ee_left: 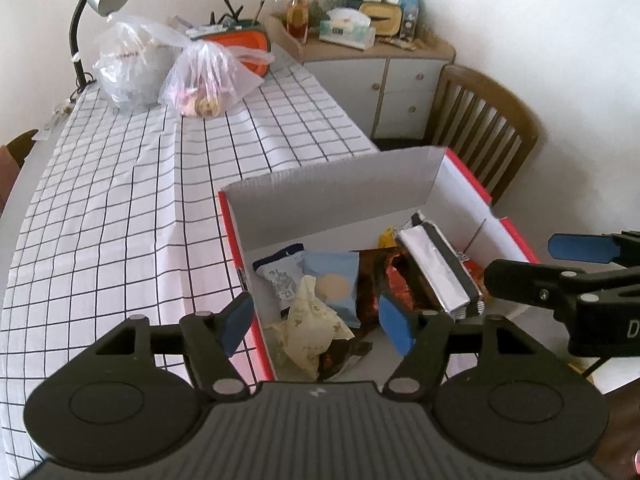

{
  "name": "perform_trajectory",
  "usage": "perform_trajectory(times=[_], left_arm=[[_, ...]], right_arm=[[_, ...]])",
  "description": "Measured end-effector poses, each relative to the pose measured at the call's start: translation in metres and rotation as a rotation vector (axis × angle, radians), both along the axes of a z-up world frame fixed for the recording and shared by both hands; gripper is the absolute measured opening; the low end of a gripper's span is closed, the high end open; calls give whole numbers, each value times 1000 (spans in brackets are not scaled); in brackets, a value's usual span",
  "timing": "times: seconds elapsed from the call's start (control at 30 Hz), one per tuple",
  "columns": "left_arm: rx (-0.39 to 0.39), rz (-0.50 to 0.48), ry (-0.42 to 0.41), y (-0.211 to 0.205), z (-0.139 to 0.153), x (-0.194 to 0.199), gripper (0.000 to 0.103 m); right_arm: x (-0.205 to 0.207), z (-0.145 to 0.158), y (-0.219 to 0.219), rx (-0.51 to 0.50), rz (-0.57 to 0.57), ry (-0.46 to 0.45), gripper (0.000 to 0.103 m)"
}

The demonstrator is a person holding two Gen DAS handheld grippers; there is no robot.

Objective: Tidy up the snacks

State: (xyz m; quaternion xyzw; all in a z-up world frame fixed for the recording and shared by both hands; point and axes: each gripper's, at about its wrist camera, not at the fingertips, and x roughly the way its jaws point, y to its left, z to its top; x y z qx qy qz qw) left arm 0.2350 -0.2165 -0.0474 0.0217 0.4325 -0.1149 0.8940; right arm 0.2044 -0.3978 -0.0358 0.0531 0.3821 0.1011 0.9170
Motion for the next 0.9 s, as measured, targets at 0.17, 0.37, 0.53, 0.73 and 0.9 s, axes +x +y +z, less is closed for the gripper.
perform_trajectory(times=[0.17,0.37,0.53,0.73,0.9], left_arm=[[-30,-4,-31,11,10,-13,75],[-75,5,-55,26,17,-27,82],[-94,14,-71,33,22,-39,85],[-133,23,-72,41,23,-53,98],[-160,58,-81,47,26,-63,98]], right_arm=[[-11,9,6,6,-5,-28,103],[-26,14,6,34,-37,-62,103],[-42,15,4,60,-62,-119,103],[-61,11,6,78,-71,-154,103],[-73,9,9,76,-112,-185,103]])
